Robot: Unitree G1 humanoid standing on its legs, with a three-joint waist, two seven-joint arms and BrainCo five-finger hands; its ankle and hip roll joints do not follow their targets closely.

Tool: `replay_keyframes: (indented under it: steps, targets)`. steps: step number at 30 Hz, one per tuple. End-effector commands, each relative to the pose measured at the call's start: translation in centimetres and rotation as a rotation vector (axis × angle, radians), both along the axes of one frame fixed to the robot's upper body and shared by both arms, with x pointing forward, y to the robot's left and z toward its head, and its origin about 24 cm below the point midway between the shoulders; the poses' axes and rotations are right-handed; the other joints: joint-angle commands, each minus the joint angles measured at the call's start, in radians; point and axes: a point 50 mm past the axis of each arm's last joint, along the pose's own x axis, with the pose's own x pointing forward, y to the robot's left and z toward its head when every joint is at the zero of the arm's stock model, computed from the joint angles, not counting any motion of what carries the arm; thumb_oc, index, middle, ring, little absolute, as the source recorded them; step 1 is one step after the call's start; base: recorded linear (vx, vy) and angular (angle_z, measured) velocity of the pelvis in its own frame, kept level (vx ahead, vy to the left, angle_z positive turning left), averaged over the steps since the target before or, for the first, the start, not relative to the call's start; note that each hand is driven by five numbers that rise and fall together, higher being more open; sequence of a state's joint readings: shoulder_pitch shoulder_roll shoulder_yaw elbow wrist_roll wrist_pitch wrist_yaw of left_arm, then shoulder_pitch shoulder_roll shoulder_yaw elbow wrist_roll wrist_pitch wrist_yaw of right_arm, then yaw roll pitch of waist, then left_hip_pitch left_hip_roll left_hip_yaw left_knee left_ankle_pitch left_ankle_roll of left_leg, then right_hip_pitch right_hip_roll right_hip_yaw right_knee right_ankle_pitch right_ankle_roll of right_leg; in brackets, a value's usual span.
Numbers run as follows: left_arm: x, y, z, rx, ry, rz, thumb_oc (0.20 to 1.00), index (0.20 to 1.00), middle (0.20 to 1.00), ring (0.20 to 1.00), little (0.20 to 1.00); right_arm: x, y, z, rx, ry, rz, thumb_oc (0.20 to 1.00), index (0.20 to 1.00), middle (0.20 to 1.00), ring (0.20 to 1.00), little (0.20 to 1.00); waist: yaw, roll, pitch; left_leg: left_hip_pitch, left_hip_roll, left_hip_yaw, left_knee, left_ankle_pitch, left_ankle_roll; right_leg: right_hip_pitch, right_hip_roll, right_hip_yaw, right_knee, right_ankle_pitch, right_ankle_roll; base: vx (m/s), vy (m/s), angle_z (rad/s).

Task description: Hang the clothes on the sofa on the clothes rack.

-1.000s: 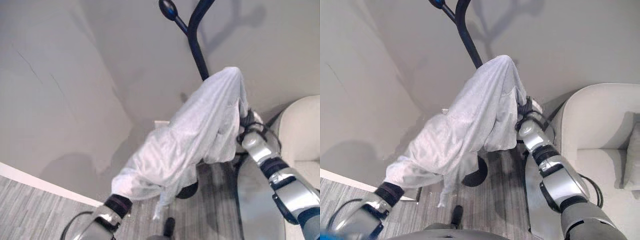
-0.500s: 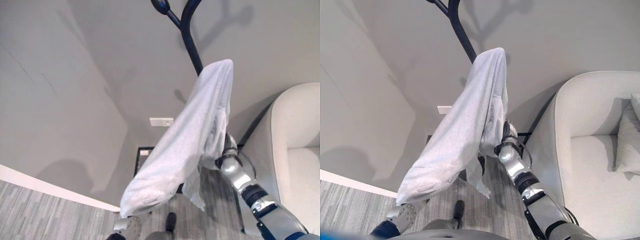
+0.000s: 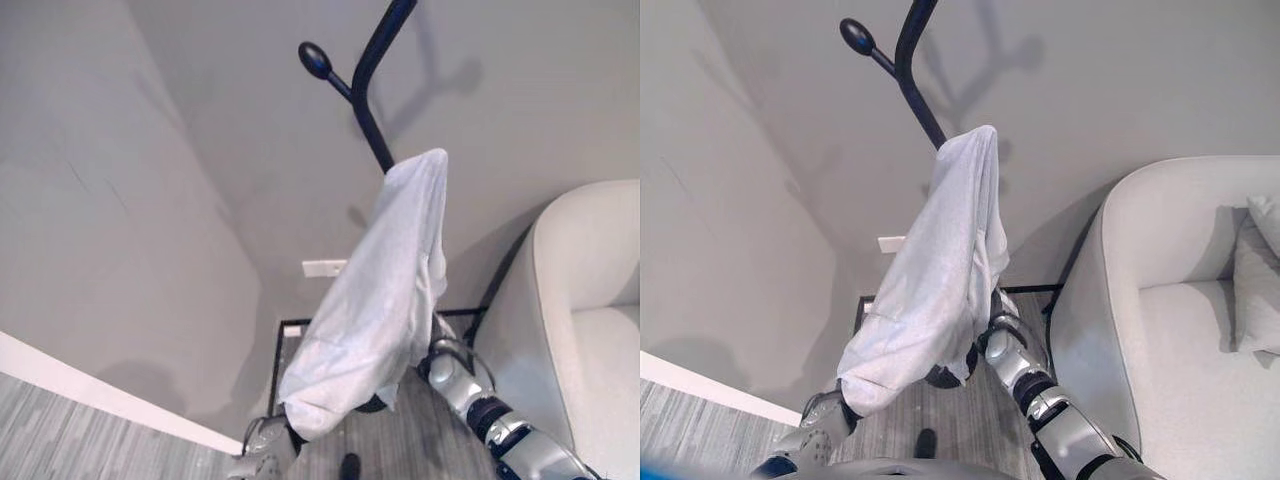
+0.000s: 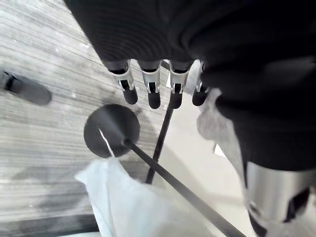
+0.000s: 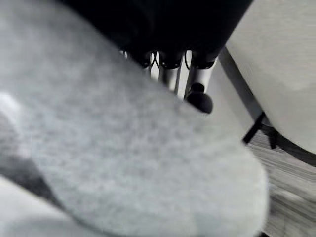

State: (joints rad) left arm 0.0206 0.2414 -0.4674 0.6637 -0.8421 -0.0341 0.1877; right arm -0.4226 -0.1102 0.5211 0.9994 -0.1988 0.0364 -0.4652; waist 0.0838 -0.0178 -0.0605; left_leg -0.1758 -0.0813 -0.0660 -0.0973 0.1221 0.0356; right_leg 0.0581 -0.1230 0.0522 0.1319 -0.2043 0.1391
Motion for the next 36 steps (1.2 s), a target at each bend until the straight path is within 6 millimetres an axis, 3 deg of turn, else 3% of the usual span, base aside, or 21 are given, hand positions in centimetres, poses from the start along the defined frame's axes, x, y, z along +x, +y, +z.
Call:
replay_keyframes:
  steps: [1, 7, 12, 14, 18, 22, 24, 25, 31, 33, 36]
  targets:
    - [3.0, -1.0, 1.6, -0.025, -0.112, -0.004, 1.000, 1.000, 1.000, 1.000, 1.000, -1.0, -1.6, -1.5, -0.097, 0.112, 0.016, 0.200, 0.200, 0.200, 0.200, 0.200, 0.025, 0.002, 0.088, 0.059, -0.007, 0.009, 0.010, -0.113, 0.005, 0.018, -0.077, 0.009, -0.133, 0.417, 0.049, 0.00, 0.000, 0.00]
    - [2.3, -1.2, 0.3, 0.020, -0.045, -0.015, 1.000, 1.000, 1.000, 1.000, 1.000, -2.6, -2.5, -3.1, -0.141, 0.207, -0.006, 0.200, 0.200, 0.200, 0.200, 0.200, 0.021, 0.002, 0.087, 0.061, -0.009, 0.014, 0.010, -0.117, 0.008, 0.013, -0.084, 0.010, -0.122, 0.437, 0.053, 0.00, 0.000, 0.00]
    - [1.1, -0.9, -1.2, 0.148, 0.028, -0.138, 1.000, 1.000, 1.000, 1.000, 1.000, -3.1, -2.9, -3.5, -0.112, 0.238, -0.034, 0.200, 0.200, 0.200, 0.200, 0.200, 0.012, 0.005, 0.088, 0.064, -0.007, 0.017, 0.010, -0.119, 0.008, 0.008, -0.088, 0.014, -0.113, 0.446, 0.053, 0.00, 0.008, -0.02]
    - [-0.5, 1.0, -2.8, 0.375, 0.143, -0.278, 1.000, 1.000, 1.000, 1.000, 1.000, -3.7, -3.5, -4.0, -0.119, 0.258, -0.062, 1.000, 1.000, 1.000, 1.000, 1.000, 0.009, 0.002, 0.084, 0.068, -0.005, 0.020, 0.010, -0.122, 0.008, 0.011, -0.091, 0.013, -0.116, 0.451, 0.053, 0.00, 0.000, 0.00]
    - [-2.8, 2.6, -4.1, 0.522, 0.294, -0.326, 1.000, 1.000, 1.000, 1.000, 1.000, -5.1, -4.2, -5.0, -0.093, 0.313, -0.137, 1.000, 1.000, 1.000, 1.000, 1.000, 0.007, -0.004, 0.076, 0.075, -0.002, 0.023, 0.010, -0.127, 0.008, 0.017, -0.091, 0.010, -0.124, 0.448, 0.050, 0.01, -0.003, 0.01]
    - [-7.3, 4.3, -5.3, 0.567, 0.496, -0.283, 1.000, 1.000, 1.000, 1.000, 1.000, -8.1, -5.0, -6.7, -0.034, 0.430, -0.265, 1.000, 1.000, 1.000, 1.000, 1.000, 0.009, -0.016, 0.057, 0.086, 0.001, 0.029, 0.010, -0.135, 0.006, 0.024, -0.094, 0.006, -0.135, 0.447, 0.048, 0.05, -0.013, 0.01]
    - [-7.3, 4.3, -5.3, 0.567, 0.496, -0.283, 1.000, 1.000, 1.000, 1.000, 1.000, -8.1, -5.0, -6.7, -0.034, 0.430, -0.265, 1.000, 1.000, 1.000, 1.000, 1.000, 0.009, -0.016, 0.057, 0.086, 0.001, 0.029, 0.010, -0.135, 0.006, 0.024, -0.094, 0.006, -0.135, 0.447, 0.048, 0.03, -0.014, -0.07]
    - [-8.3, 4.9, -5.5, 0.514, 0.528, -0.161, 1.000, 1.000, 1.000, 1.000, 1.000, -10.2, -5.6, -7.7, -0.019, 0.511, -0.329, 1.000, 1.000, 1.000, 1.000, 1.000, 0.012, -0.023, 0.047, 0.089, 0.004, 0.029, 0.010, -0.138, 0.005, 0.030, -0.094, 0.002, -0.143, 0.442, 0.046, 0.03, -0.022, -0.15]
    - [-5.9, 6.0, -4.5, 0.488, 0.402, 0.043, 1.000, 1.000, 1.000, 1.000, 1.000, -13.3, -6.7, -8.9, 0.058, 0.598, -0.493, 1.000, 1.000, 1.000, 1.000, 1.000, 0.021, -0.042, 0.043, 0.093, 0.002, 0.015, 0.010, -0.140, 0.002, 0.050, -0.091, -0.017, -0.158, 0.418, 0.044, 0.01, -0.029, -0.07]
    - [-5.6, 6.3, -4.4, 0.485, 0.382, 0.059, 1.000, 1.000, 1.000, 1.000, 1.000, -14.5, -7.1, -9.2, 0.157, 0.622, -0.635, 1.000, 1.000, 1.000, 1.000, 1.000, 0.022, -0.046, 0.040, 0.095, 0.001, 0.011, 0.010, -0.140, 0.001, 0.057, -0.091, -0.025, -0.161, 0.411, 0.043, 0.00, -0.028, 0.01]
    - [-5.5, 6.7, -4.2, 0.442, 0.359, 0.098, 1.000, 1.000, 1.000, 1.000, 1.000, -17.1, -8.0, -9.9, 0.403, 0.654, -1.008, 1.000, 1.000, 1.000, 1.000, 1.000, 0.022, -0.051, 0.035, 0.100, -0.002, 0.005, 0.010, -0.143, 0.000, 0.069, -0.092, -0.035, -0.164, 0.405, 0.044, 0.01, -0.027, 0.05]
